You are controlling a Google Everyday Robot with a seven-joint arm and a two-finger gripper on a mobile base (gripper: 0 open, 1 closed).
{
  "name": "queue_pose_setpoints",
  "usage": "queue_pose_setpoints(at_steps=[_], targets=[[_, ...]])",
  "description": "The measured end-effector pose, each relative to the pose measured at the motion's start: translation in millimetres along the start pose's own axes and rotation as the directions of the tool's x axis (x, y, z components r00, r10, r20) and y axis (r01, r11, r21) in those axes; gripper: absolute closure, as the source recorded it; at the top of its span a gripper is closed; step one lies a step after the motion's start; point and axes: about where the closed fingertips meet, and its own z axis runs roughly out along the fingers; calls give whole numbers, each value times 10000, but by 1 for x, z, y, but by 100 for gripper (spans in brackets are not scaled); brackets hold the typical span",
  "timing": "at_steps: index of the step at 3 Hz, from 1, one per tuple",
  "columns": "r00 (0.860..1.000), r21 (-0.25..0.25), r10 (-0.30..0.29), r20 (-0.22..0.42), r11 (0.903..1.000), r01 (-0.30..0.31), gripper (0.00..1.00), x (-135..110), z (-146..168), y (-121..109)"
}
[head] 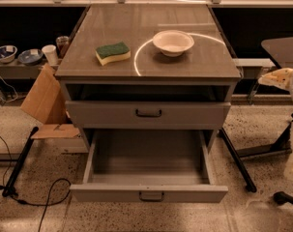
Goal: Close middle drawer
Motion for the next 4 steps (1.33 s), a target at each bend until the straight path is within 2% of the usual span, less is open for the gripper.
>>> queue_pose_setpoints(at_steps=[1, 2, 3, 4], targets=[[10000, -1, 1, 1, 10000, -1, 0, 0, 0, 0], [9968, -635, 470, 648, 9971, -429, 0, 6, 48, 15], [9921, -1608, 815, 954, 9848, -655, 0, 11, 98, 36], [9886, -3075, 914, 1197, 9502, -506, 0, 11, 171, 75]])
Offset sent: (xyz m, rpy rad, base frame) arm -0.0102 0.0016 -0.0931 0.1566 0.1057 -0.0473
